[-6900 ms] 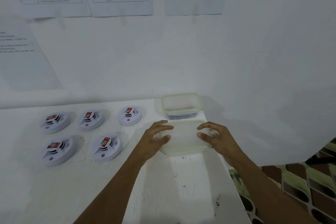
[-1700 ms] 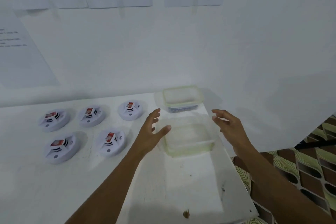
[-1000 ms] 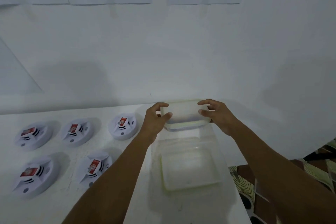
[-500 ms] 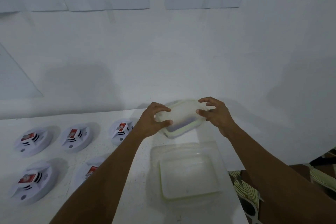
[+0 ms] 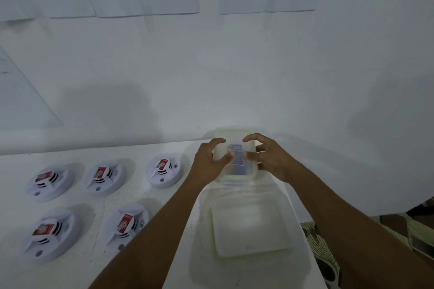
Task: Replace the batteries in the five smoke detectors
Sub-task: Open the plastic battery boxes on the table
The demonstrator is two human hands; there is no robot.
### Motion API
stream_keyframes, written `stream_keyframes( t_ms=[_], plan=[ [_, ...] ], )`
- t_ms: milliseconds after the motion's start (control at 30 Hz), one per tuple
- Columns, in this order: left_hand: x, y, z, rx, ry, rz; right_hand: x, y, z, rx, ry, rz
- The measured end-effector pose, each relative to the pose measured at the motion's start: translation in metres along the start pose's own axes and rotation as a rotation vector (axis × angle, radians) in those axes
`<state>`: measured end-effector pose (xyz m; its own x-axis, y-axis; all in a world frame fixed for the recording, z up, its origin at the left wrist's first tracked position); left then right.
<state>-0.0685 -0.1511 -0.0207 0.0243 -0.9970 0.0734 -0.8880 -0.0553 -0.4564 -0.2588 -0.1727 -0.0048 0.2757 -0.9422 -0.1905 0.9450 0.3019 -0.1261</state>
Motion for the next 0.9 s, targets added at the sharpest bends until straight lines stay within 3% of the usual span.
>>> stream_keyframes(
  t_ms=[233,333,433,733,900],
  plan=[
    [0.008,0.003,-0.003,-0.131,-0.011,0.025,0.005,-0.002,-0.003,-0.153,-0.076,-0.031],
    [0.011,0.003,-0.003,-0.385,-0.116,0.132,0.014,-0.008,-0.006,-0.057,-0.061,-0.02],
    [0.015,0.005,0.0,-0.478,-0.153,0.187,0.026,-0.016,-0.003,0.021,-0.072,-0.007],
    [0.015,0.0,-0.002,-0.49,-0.124,0.2,0.03,-0.022,0.005,-0.149,-0.134,0.064],
    [0.019,-0.009,0.0,-0.224,-0.115,0.1,0.015,-0.029,0.006,-0.246,-0.094,0.061]
  ],
)
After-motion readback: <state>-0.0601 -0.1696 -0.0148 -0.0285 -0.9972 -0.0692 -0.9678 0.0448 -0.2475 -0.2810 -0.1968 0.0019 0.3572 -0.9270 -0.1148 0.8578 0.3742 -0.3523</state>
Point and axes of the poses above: each hand's wrist, its own x-axis towards the middle knuckle, its own y-axis out of the palm, z = x × y, the point moved 2 cm from there along x, towards the middle knuckle, and after that the axes turned 1 degree about -y, right-handed, at the moved point
